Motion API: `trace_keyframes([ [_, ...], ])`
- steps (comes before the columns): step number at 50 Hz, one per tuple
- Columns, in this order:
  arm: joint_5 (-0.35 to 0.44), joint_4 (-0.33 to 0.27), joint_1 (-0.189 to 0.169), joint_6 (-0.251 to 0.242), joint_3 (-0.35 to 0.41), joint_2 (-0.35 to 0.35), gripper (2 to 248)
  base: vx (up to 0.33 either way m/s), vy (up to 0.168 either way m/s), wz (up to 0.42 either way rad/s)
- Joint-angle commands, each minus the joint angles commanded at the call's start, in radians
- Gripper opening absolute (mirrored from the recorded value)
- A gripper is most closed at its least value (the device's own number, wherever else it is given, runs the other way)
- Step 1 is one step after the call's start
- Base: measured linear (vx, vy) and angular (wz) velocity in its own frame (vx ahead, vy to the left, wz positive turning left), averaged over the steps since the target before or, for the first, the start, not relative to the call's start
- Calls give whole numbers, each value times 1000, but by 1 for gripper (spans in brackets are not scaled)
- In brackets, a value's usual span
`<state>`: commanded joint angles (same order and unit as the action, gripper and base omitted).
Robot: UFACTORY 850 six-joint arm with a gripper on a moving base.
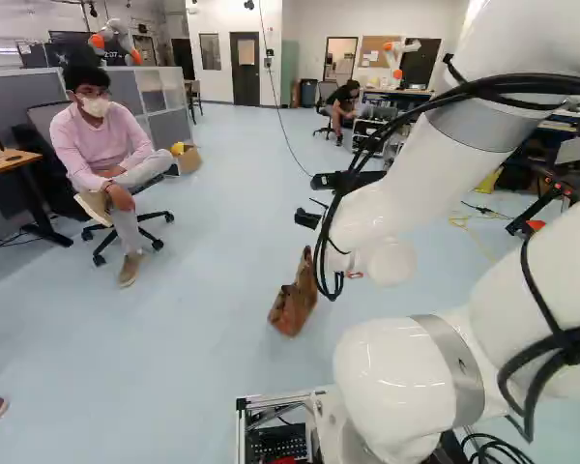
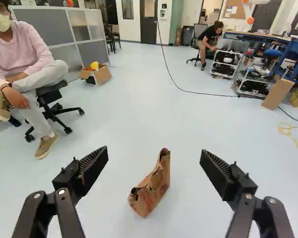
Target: Pick up the grocery bag from the ground
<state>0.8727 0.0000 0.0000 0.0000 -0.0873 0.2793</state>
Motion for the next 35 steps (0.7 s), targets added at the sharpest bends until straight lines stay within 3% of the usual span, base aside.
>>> trace_keyframes([
  [22,0,0,0,0,0,0,247,312,79,-25],
  [35,0,0,0,0,0,0,247,280,16,-30],
])
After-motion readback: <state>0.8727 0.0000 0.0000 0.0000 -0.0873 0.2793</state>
